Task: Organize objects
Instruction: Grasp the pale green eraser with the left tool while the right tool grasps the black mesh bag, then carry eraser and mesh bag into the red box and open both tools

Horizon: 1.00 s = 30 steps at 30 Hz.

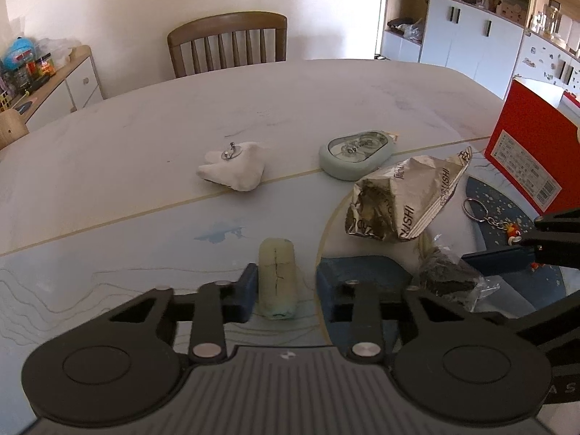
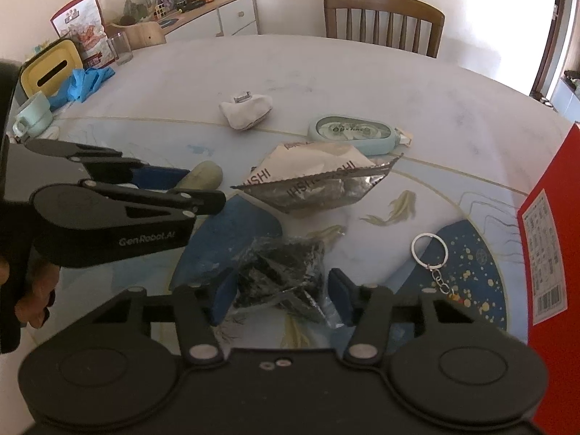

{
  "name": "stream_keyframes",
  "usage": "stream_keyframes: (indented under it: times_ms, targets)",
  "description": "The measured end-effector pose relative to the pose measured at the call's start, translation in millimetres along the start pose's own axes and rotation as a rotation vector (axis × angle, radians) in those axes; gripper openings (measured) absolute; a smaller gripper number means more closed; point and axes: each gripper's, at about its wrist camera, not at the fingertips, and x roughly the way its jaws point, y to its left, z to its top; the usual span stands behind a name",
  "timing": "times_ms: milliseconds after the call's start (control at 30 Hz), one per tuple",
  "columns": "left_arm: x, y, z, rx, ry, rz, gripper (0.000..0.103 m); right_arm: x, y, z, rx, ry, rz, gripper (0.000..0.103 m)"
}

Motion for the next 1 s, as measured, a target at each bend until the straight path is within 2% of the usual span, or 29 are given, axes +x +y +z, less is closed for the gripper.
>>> stream_keyframes:
  times_ms: [100,200,300,533,1000]
  targets:
    - [-2.4,-1.7,-0.4,0.002,0.004,0.010,0.025,-2.5,-2.2,-0.4,0.019,-0.002,0.008,0.046]
    - [-5.5,-3.0,0.3,0.006,0.012,0.018,0.021,-5.7,-4.6,-1.2,0.040,-0.004,0.020,0.043]
    - [-10.9,-4.2,1.2,-0.002,0.017,0.020,0.021,-10.7,-6.3,-1.5,0.054,-0.006,0.019,0.038]
    - [-23.7,-13.0,-3.9,0.001,0.028,0.019,0.021,-31.7,-14.2,-9.2,0.106,-0.038,0.038,0.034]
    - [-79.2,-42.2,-1.1,-0.022,0.004,-0.023,0.021,-95.7,-27.7,-22.6,0.174,-0.109,0.046,0.033]
